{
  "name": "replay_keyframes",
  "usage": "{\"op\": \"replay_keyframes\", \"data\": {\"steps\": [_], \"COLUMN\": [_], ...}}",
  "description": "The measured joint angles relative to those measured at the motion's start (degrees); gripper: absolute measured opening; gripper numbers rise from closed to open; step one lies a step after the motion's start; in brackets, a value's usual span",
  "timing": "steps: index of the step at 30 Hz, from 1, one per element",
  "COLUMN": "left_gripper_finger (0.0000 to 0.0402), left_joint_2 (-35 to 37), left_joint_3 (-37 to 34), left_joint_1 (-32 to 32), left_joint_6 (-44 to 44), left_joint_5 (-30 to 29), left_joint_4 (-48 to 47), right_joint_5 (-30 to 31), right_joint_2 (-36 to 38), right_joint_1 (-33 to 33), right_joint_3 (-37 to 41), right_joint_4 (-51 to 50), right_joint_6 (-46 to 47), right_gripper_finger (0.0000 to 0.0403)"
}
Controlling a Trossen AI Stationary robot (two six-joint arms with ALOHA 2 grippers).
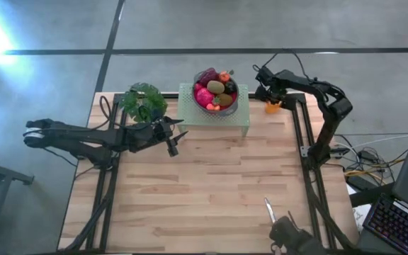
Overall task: Pick & Place Fruit
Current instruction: Put the mango into the red bowl on the shelf
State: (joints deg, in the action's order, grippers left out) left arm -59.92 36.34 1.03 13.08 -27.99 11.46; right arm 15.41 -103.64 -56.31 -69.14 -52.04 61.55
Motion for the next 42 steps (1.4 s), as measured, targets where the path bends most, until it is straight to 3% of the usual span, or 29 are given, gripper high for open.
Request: {"op": "replay_keyframes", "data": {"steps": [9,20,26,33,42], "left_gripper_finger": [0.0222,0.0222,0.0222,0.0222,0.0222], "left_joint_2": [0.0,0.0,0.0,0.0,0.0], "left_joint_3": [0.0,0.0,0.0,0.0,0.0], "left_joint_1": [0.0,0.0,0.0,0.0,0.0], "left_joint_6": [0.0,0.0,0.0,0.0,0.0], "left_joint_5": [0.0,0.0,0.0,0.0,0.0], "left_joint_4": [0.0,0.0,0.0,0.0,0.0], "right_joint_5": [-0.4,0.0,-0.2,2.1,6.8], "right_joint_2": [-4.7,-4.1,-2.4,6.4,28.2], "right_joint_1": [-1.8,-3.0,-2.1,0.7,9.7], "right_joint_3": [0.4,0.6,0.9,3.0,3.8], "right_joint_4": [-0.1,-0.5,-7.3,-11.1,-10.7], "right_joint_6": [-3.5,-10.5,-14.7,-17.5,-18.8], "right_gripper_finger": [0.0271,0.0205,0.0188,0.0192,0.0195]}}
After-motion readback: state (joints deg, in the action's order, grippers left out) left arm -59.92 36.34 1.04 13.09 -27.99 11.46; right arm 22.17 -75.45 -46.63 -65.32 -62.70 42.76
